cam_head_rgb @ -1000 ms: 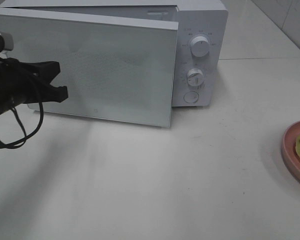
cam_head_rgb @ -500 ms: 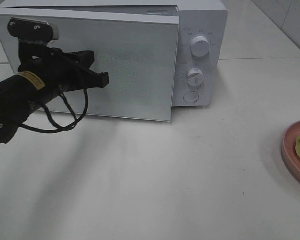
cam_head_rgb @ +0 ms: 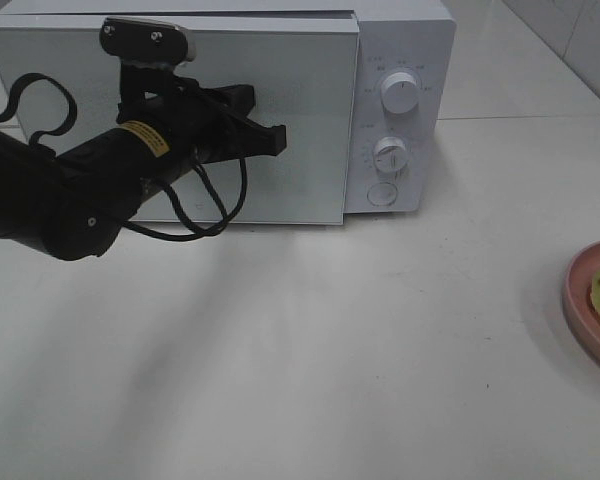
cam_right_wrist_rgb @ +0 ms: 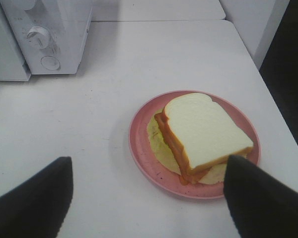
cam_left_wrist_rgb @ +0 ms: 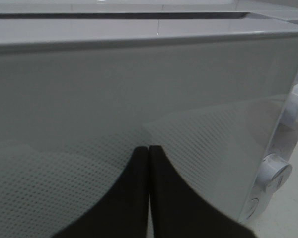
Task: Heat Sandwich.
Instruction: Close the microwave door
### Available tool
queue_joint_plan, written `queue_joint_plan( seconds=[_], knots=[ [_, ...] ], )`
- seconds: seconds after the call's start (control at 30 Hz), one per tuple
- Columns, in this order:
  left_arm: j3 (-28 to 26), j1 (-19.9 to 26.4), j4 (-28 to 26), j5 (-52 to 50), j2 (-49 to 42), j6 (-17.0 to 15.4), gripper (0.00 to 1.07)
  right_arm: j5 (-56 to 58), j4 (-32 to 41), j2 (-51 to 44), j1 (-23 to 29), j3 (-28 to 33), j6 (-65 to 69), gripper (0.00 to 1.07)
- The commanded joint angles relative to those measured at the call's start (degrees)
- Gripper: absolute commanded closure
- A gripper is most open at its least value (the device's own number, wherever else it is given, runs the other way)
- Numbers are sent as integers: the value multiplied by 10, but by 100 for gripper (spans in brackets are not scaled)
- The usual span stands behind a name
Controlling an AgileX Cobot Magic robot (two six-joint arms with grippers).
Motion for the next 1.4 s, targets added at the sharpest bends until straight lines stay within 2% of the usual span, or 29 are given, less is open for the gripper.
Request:
queue_joint_plan(
  seconds=[0.03, 0.27, 0.5, 0.67, 0.73, 1.0, 1.17, 1.2, 1.23, 1.3, 1.33, 1.37, 1.4],
  knots=[
    [-44, 5, -37, 3, 15, 25, 107, 0, 1, -15, -4, 2, -5, 31],
    [-107, 5, -70, 54, 41, 86, 107, 0, 1, -15, -4, 2, -5, 32],
    [-122, 5, -89, 61, 48, 89, 107, 0, 1, -15, -4, 2, -5, 32],
    [-91, -1, -92, 65, 25, 89, 107, 0, 1, -15, -4, 2, -5, 32],
    [-57, -12, -92, 62, 6, 89, 107, 0, 1, -15, -4, 2, -5, 32],
    [12, -49, -93, 65, -36, 89, 107, 0, 1, -15, -4, 2, -5, 32],
    [41, -66, -91, 134, -65, 89, 106, 0, 1, -15, -4, 2, -5, 32],
    [44, -68, -90, 189, -76, 89, 92, 0, 1, -15, -4, 2, -5, 32],
    [44, -68, -90, 189, -76, 89, 92, 0, 1, -15, -4, 2, -5, 32],
    [44, -68, -86, 248, -88, 89, 68, 0, 1, -15, -4, 2, -5, 32],
    [44, -68, -88, 306, -102, 89, 32, 0, 1, -15, -4, 2, -5, 32],
    [44, -68, -89, 329, -109, 89, 18, 0, 1, -15, -4, 2, -5, 32],
    [44, -68, -89, 329, -109, 89, 18, 0, 1, -15, -4, 2, -5, 32]
  ],
)
